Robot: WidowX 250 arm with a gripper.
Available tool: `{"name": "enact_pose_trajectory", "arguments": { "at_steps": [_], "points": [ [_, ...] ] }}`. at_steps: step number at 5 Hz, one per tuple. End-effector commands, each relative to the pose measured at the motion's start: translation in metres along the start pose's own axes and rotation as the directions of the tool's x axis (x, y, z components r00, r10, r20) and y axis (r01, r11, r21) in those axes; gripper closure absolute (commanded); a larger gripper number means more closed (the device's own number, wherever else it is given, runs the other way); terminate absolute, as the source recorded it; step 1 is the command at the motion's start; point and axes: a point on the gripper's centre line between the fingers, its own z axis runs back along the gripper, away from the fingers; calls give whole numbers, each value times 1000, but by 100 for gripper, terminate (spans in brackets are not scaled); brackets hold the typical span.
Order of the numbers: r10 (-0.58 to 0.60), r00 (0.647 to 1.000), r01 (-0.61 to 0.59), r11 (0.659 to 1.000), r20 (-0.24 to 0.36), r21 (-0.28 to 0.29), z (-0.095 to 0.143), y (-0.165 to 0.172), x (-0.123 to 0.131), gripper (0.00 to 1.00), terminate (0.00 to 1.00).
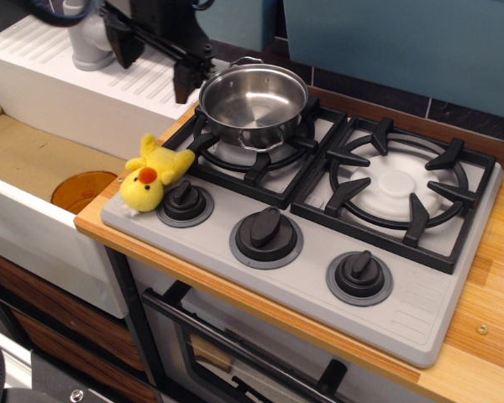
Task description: Put pan on stove and put stuffedduck in pan
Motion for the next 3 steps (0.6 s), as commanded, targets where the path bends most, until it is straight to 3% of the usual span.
{"name": "enact_pose_trajectory", "arguments": {
  "at_steps": [1,3],
  "points": [
    [48,997,-49,999,61,9,-6,9,-23,0,0],
    [93,992,-95,995,86,16,-17,-6,-45,0,0]
  ]
}}
